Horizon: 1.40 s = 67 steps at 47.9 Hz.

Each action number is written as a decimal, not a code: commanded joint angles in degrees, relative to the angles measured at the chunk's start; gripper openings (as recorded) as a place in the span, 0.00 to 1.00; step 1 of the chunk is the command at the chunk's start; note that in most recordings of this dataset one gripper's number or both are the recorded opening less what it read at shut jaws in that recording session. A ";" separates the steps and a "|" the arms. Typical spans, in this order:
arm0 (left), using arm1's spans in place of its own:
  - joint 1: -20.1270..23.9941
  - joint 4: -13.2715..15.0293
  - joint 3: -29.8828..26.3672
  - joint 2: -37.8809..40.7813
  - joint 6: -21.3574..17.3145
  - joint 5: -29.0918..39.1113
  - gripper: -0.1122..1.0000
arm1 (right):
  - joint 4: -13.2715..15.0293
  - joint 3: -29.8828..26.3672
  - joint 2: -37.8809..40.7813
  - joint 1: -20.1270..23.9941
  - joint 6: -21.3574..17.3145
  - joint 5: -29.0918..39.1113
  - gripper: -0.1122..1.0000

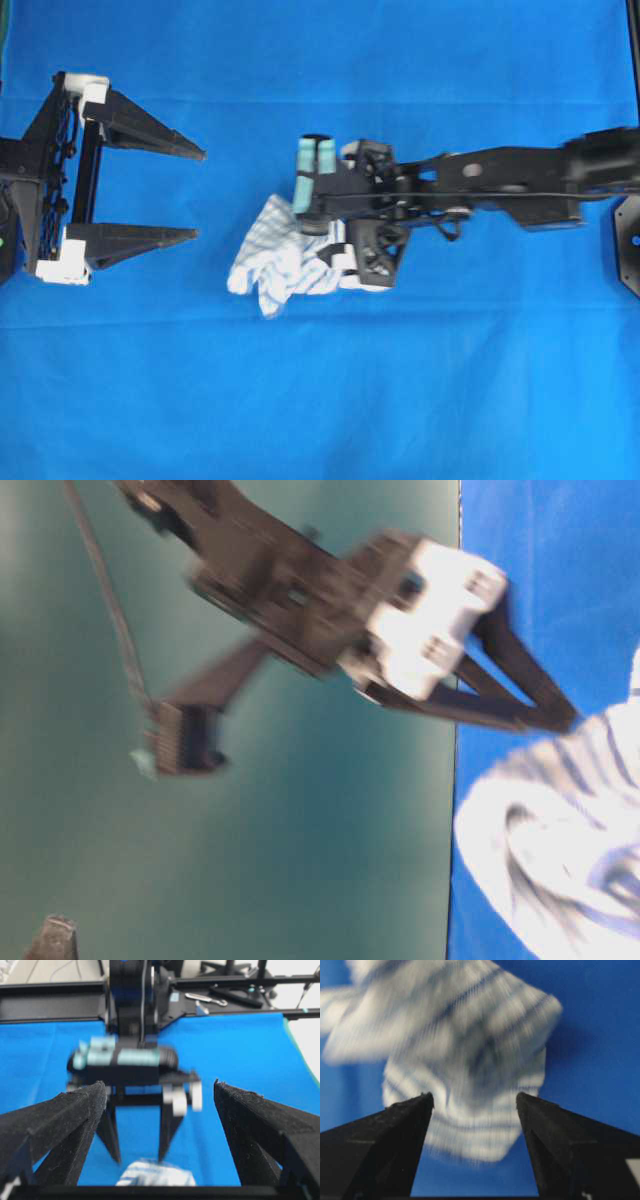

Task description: Hand over the towel.

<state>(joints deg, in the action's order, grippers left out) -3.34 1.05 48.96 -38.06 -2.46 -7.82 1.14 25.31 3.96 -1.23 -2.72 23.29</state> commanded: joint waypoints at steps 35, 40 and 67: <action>-0.09 0.00 -0.70 1.14 -0.18 -1.14 0.93 | 3.08 22.68 -35.95 -0.09 0.09 -29.62 0.73; -0.09 0.00 -0.70 1.41 -0.18 -1.49 0.93 | 3.08 22.68 -35.68 -0.09 0.09 -29.62 0.73; -0.09 0.00 6.42 -14.41 -1.14 4.22 0.93 | 3.08 29.53 -52.65 -0.09 0.09 -23.91 0.73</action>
<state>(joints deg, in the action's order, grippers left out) -3.34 0.97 54.49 -49.66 -3.60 -3.60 4.13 53.96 -46.05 -1.23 -2.72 -0.70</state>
